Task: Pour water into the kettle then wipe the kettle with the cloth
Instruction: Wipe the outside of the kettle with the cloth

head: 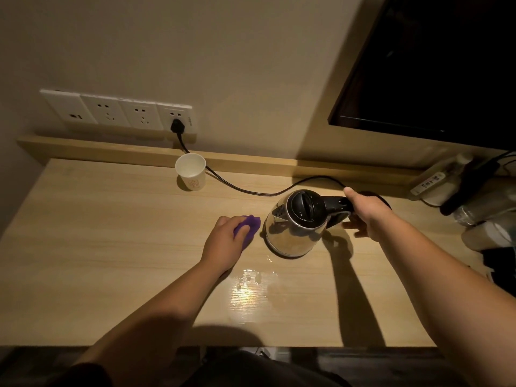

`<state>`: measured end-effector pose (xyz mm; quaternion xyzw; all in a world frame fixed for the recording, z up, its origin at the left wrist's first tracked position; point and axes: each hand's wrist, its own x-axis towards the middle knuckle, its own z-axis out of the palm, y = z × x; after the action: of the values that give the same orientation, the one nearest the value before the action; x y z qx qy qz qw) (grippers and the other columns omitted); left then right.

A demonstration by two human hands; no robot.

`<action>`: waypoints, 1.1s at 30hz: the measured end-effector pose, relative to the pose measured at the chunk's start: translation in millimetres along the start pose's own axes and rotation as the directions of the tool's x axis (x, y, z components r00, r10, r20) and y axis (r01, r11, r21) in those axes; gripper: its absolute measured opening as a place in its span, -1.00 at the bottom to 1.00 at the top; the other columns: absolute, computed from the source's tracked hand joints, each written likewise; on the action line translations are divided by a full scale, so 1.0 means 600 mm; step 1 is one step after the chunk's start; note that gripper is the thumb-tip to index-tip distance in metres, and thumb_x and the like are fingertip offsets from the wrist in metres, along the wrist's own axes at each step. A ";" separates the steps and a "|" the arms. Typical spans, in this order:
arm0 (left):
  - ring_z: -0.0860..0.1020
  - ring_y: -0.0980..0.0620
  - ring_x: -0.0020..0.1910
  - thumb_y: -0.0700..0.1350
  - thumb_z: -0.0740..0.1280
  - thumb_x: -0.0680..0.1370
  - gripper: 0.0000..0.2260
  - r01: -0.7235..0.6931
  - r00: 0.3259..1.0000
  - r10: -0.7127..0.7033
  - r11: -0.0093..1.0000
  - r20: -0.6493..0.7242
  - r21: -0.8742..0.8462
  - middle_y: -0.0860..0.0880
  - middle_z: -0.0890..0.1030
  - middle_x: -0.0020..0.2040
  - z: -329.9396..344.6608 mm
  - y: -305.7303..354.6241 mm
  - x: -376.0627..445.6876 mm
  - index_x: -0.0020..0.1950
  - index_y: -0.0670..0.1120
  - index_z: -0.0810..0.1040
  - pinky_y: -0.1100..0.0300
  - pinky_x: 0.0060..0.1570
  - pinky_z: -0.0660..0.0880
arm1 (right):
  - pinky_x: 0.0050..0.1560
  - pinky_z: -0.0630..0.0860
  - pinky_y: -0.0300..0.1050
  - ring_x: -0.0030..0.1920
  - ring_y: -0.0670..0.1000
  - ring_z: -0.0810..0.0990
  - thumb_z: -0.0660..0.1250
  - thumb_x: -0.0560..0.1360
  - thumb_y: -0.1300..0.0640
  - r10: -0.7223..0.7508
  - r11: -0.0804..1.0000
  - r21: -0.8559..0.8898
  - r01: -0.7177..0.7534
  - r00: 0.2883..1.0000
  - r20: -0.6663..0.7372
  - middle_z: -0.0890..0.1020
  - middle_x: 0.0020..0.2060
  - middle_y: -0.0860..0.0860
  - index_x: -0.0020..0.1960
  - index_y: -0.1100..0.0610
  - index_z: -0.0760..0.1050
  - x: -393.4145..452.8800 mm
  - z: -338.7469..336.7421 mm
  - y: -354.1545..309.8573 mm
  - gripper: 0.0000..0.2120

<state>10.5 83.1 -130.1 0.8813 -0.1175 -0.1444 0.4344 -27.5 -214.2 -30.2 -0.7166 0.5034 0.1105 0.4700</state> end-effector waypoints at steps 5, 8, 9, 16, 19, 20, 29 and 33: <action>0.44 0.13 0.04 -0.01 0.21 0.63 -0.71 0.028 1.000 -0.028 1.000 0.011 0.001 0.01 0.47 0.19 0.000 -0.004 0.005 0.35 0.03 0.46 0.30 0.00 0.30 | 0.25 0.43 0.12 0.33 0.18 0.44 0.13 0.58 -0.30 -0.507 0.675 -0.551 0.491 0.851 0.138 0.37 0.42 0.14 0.46 0.06 0.32 -0.003 -0.006 0.011 -0.40; 0.44 0.12 0.05 -0.01 0.21 0.63 -0.70 0.023 1.000 -0.024 1.000 0.018 0.006 0.00 0.47 0.20 0.000 0.005 0.009 0.37 0.02 0.45 0.28 0.01 0.32 | 0.31 0.42 0.16 0.27 0.06 0.48 0.08 0.60 -0.27 -0.563 0.494 -0.586 0.643 0.750 0.349 0.53 0.29 0.05 0.38 0.02 0.42 -0.008 -0.003 0.010 -0.49; 0.44 0.12 0.06 -0.02 0.22 0.63 -0.70 0.020 1.000 -0.020 1.000 0.019 0.003 0.00 0.47 0.20 -0.001 0.008 0.010 0.37 0.02 0.45 0.28 0.01 0.32 | 0.26 0.45 0.18 0.15 0.03 0.54 0.03 0.60 -0.29 -0.569 0.470 -0.614 0.634 0.750 0.338 0.60 0.12 0.01 0.26 0.02 0.49 -0.007 -0.003 0.012 -0.50; 0.44 0.11 0.07 -0.01 0.22 0.63 -0.70 0.017 1.000 -0.017 1.000 0.009 -0.010 0.00 0.48 0.21 -0.010 0.018 0.013 0.37 0.02 0.45 0.26 0.03 0.34 | -0.20 0.53 0.00 -0.24 0.02 0.58 -0.07 0.59 -0.34 -0.604 0.571 -0.612 0.547 0.785 0.139 0.59 -0.31 -0.01 -0.07 0.06 0.49 -0.023 0.036 0.045 -0.45; 0.45 0.11 0.08 -0.01 0.21 0.63 -0.70 0.030 0.999 -0.030 0.999 0.014 -0.023 0.01 0.47 0.21 -0.011 0.016 0.013 0.37 0.02 0.45 0.26 0.03 0.33 | -0.27 0.48 -0.03 -0.25 0.01 0.57 0.10 0.58 -0.29 -0.626 0.608 -0.513 0.606 0.764 0.159 0.59 -0.29 0.00 0.01 0.06 0.42 -0.034 0.051 0.063 -0.59; 0.45 0.11 0.08 0.00 0.21 0.63 -0.70 0.034 0.999 -0.034 0.999 0.015 -0.023 0.01 0.48 0.21 -0.011 0.015 0.013 0.37 0.03 0.45 0.26 0.03 0.34 | -0.27 0.51 -0.02 -0.26 0.01 0.58 0.15 0.57 -0.27 -0.631 0.612 -0.493 0.619 0.757 0.167 0.59 -0.28 0.00 0.05 0.05 0.39 -0.039 0.056 0.067 -0.62; 0.46 0.11 0.07 0.02 0.20 0.63 -0.69 0.061 0.998 -0.061 0.997 -0.013 -0.052 0.04 0.47 0.19 -0.001 0.024 0.011 0.37 0.05 0.43 0.34 -0.09 0.35 | -0.32 0.45 -0.14 -0.25 0.01 0.54 0.32 0.54 -0.17 -0.514 0.857 -0.053 0.512 0.857 -0.040 0.57 -0.22 0.05 0.00 0.12 0.38 -0.073 0.118 0.084 -0.65; 0.47 0.12 0.07 0.02 0.19 0.63 -0.72 0.033 0.996 -0.042 0.993 -0.083 -0.111 0.05 0.48 0.15 -0.005 0.042 0.016 0.33 0.07 0.46 0.30 -0.05 0.34 | -0.21 0.51 -0.05 -0.21 0.04 0.54 0.30 0.55 -0.17 -0.427 0.883 0.158 0.442 0.896 -0.120 0.56 -0.20 0.09 -0.05 0.15 0.40 -0.062 0.104 0.072 -0.64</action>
<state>18.5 67.2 -109.8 0.8635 -0.0740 -0.1209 0.4841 -60.9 -144.3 -64.1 -0.7693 0.3567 -0.0729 0.5250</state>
